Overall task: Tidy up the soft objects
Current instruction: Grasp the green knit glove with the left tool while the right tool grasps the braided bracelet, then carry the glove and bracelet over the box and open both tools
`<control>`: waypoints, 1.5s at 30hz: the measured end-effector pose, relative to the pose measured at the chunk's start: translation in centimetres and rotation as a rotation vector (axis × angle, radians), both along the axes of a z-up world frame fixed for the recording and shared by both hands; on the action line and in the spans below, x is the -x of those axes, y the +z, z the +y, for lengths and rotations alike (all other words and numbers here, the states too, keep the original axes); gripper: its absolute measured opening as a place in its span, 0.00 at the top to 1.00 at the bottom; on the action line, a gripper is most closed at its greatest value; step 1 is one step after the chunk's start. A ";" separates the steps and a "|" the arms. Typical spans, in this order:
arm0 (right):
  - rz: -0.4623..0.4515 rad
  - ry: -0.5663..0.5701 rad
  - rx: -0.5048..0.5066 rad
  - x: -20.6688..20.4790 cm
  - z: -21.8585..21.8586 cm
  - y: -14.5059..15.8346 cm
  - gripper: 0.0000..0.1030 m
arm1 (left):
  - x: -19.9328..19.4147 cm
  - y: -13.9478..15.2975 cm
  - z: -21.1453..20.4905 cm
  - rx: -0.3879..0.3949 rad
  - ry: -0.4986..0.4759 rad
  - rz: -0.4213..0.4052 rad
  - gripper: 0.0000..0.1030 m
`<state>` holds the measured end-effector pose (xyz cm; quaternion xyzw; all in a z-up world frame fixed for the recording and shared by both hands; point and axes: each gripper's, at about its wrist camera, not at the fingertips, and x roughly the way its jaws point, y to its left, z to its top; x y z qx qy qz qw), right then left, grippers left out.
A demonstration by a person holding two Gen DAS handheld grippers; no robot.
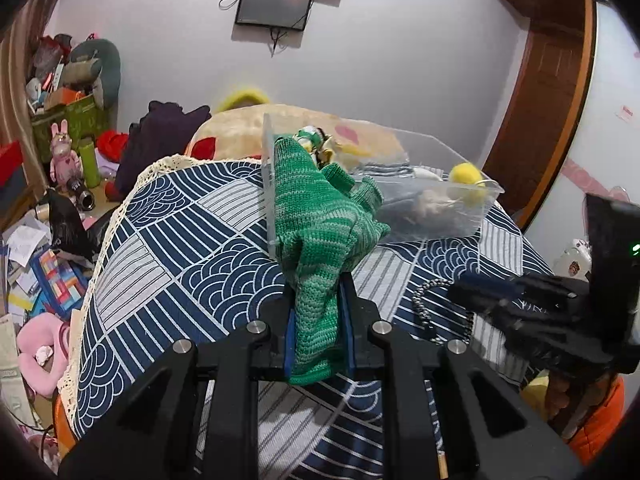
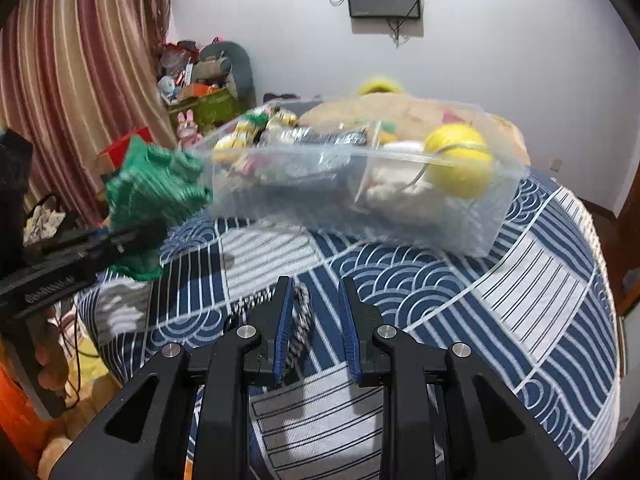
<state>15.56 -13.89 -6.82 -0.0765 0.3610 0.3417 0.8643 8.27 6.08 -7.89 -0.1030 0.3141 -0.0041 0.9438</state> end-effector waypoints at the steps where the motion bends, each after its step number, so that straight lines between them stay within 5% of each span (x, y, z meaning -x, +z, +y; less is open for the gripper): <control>1: 0.008 0.011 0.006 0.0 0.1 -0.2 0.80 | 0.1 0.0 -0.1 0.001 -0.004 0.000 0.82; 5: 0.011 0.013 0.036 0.3 0.4 -1.4 0.93 | -0.1 0.0 -0.4 -0.008 -0.010 0.004 0.82; 30: -0.283 -0.164 -0.117 -2.3 -3.1 8.6 0.94 | -5.8 6.5 -1.5 -0.047 -0.022 -0.153 0.82; 45: -0.227 -0.175 -0.070 -7.5 0.5 6.9 0.94 | -12.0 4.0 -2.0 0.047 -0.114 -0.021 0.82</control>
